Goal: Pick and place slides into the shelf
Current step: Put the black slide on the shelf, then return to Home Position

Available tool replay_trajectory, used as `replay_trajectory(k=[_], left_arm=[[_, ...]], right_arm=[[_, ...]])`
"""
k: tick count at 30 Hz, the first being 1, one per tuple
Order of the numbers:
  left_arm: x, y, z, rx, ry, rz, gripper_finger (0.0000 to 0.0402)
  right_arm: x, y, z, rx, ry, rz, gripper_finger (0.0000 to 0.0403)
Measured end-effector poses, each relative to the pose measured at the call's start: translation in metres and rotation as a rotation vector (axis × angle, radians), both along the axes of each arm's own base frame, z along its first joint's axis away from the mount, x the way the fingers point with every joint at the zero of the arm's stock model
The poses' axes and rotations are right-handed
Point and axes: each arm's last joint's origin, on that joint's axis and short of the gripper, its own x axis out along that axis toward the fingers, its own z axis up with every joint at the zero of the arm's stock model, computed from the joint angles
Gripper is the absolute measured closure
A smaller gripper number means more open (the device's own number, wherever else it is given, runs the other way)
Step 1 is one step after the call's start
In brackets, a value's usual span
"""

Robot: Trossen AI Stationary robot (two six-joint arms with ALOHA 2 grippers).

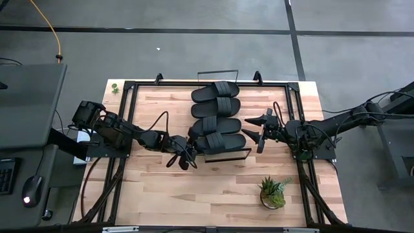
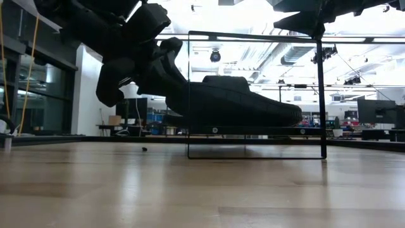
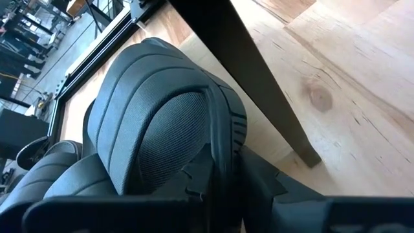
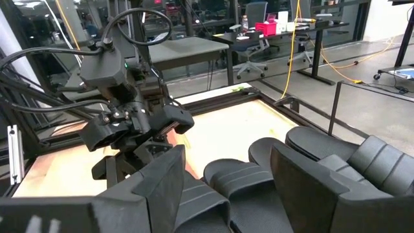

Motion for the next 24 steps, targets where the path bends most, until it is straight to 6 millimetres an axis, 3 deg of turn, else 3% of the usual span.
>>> replay_trajectory(k=[8, 24], left_arm=[[-0.0011, 0.0005, -0.0019, -0.006, 0.019, 0.011, 0.0302], [-0.0062, 0.0006, -0.0088, -0.056, 0.095, 0.050, 0.0131]], right_arm=[[0.0000, 0.0000, 0.0000, 0.000, 0.000, 0.000, 0.0187], [0.0002, -0.0019, -0.0009, 0.000, 0.009, -0.010, 0.0187]])
